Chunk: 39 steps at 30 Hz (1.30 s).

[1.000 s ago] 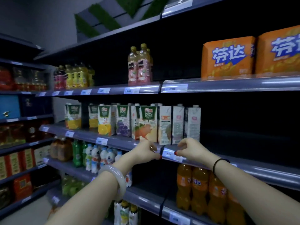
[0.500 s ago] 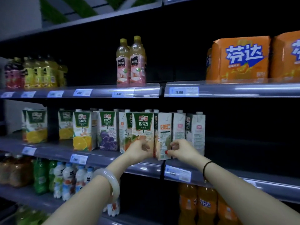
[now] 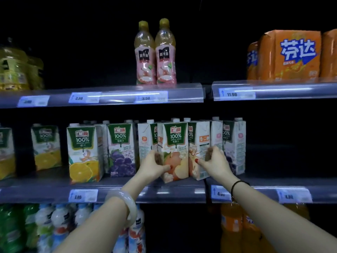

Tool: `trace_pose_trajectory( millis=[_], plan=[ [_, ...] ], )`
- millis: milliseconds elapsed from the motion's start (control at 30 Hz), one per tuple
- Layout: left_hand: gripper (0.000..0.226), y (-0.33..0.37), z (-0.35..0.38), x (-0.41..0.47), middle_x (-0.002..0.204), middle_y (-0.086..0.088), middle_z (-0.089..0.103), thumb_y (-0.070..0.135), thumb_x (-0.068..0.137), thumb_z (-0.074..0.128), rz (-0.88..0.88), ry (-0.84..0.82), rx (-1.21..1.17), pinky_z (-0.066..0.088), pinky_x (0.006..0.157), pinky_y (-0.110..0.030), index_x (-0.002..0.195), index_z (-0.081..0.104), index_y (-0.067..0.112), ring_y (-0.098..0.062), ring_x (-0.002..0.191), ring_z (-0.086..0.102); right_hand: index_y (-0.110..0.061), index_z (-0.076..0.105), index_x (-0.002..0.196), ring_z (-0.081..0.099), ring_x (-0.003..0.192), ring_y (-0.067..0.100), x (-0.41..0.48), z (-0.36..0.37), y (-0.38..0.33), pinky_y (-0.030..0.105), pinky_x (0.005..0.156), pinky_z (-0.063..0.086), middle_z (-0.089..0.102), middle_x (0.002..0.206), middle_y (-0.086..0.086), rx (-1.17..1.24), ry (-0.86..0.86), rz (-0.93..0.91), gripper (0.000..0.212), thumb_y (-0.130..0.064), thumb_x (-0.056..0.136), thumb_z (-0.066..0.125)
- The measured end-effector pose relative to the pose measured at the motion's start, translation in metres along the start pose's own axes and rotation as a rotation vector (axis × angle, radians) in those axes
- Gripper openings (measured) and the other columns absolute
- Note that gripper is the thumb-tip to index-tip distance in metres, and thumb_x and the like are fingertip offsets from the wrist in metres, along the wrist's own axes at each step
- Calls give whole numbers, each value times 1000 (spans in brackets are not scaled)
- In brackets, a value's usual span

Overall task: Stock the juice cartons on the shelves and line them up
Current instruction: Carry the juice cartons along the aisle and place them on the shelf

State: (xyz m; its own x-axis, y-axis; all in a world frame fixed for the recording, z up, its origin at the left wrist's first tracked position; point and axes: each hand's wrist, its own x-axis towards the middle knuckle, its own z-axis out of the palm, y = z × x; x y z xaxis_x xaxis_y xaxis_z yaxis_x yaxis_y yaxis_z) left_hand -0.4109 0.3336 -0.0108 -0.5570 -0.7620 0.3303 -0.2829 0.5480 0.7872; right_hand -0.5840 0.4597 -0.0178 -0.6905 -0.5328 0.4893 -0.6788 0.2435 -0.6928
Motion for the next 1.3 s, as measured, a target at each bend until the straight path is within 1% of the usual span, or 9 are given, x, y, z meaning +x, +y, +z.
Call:
trace_pose_trajectory(
  millis=[133,233,400,667,800,867,967,1200,1300],
  plan=[
    [55,-7,5,9,104,3,59,18,70,81,38,19,-70,46,68,-17,115,49,13,-11,88,56,-8,49,125,56,105,24,-1,6,2,31,87,44,54,122,10,5,-4,65,56,-29,79,72],
    [57,-8,7,15,110,-3,66,21,68,82,46,47,-93,55,81,-33,117,55,9,-18,95,63,-9,56,110,60,99,24,0,11,3,38,89,51,61,115,11,48,-28,110,43,-27,76,75],
    [57,-6,14,15,109,-3,64,36,66,82,19,149,74,54,82,-36,112,55,14,-20,96,61,-6,53,109,60,102,28,6,22,3,45,88,51,60,114,12,43,76,192,52,-32,71,78],
    [75,-2,16,9,123,-6,59,36,70,79,-16,124,62,49,93,-43,131,41,13,-25,109,58,-8,56,106,57,85,17,8,13,5,31,71,47,61,98,2,101,49,186,50,-29,68,80],
    [72,3,22,10,121,-8,59,26,72,79,-63,125,-87,49,90,-40,128,36,12,-21,99,57,-10,49,106,54,87,17,8,10,2,28,70,44,56,97,0,139,30,193,52,-26,68,80],
    [69,2,23,13,121,-7,59,33,72,78,-83,135,-20,48,90,-40,126,39,13,-25,106,58,-12,45,102,55,87,17,8,11,-1,28,69,46,56,99,1,162,8,196,50,-24,69,79],
    [59,2,22,14,114,-4,62,41,71,77,-94,119,77,48,77,-33,115,47,17,-22,98,59,-7,48,105,58,97,23,8,16,-4,34,81,51,57,107,6,150,5,172,53,-25,68,81],
    [53,3,17,16,116,-9,60,13,69,80,-120,49,-295,53,80,-38,107,43,16,-25,102,60,-11,40,101,53,87,16,2,12,-7,23,69,47,53,97,-1,238,41,182,49,-15,71,79],
    [55,4,18,10,107,-5,62,9,65,82,-55,68,-320,56,79,-39,104,44,19,-20,92,60,-13,39,104,54,90,15,-8,7,-4,30,77,49,54,97,-4,324,95,189,52,-16,70,78]
  ],
)
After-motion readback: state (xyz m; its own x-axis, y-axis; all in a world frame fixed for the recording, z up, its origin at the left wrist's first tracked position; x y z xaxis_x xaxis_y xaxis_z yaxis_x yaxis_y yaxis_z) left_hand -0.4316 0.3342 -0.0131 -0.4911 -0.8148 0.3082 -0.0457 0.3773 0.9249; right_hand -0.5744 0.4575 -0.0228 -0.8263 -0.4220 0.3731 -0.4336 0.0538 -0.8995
